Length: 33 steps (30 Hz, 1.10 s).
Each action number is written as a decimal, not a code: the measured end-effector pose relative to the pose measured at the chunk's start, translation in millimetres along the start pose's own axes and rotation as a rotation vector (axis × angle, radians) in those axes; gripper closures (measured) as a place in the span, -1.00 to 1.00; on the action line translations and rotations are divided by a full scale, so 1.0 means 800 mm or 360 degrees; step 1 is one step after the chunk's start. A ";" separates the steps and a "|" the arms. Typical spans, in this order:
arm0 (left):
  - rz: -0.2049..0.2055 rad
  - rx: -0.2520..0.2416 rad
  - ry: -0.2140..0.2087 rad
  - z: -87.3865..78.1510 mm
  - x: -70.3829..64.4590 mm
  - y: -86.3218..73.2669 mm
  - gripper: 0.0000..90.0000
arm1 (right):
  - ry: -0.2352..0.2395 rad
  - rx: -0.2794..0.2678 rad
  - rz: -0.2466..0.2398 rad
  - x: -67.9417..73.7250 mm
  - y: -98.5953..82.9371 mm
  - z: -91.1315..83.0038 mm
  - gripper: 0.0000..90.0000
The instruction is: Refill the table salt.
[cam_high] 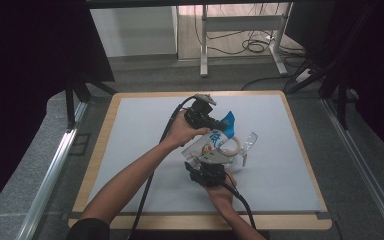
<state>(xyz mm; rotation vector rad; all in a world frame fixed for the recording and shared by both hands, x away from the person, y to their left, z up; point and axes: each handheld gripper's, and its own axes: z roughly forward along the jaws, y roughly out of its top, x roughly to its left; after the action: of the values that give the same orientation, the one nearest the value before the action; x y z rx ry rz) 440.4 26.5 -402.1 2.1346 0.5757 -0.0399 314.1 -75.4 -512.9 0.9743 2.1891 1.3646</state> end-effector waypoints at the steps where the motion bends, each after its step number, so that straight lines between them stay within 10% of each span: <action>1: 0.0001 0.0001 0.0000 0.000 0.000 0.000 1.00 | 0.0003 0.0001 0.0005 0.000 0.000 -0.001 0.20; 33: 0.0020 0.0028 -0.0024 0.009 0.001 0.008 1.00 | 0.0066 -0.0045 0.0076 0.001 0.010 -0.012 0.21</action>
<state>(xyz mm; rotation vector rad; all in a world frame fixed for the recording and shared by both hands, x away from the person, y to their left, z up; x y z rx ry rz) 445.2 17.9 -401.4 2.1534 0.5550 -0.0541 310.5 -78.2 -501.5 1.0029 2.1833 1.4457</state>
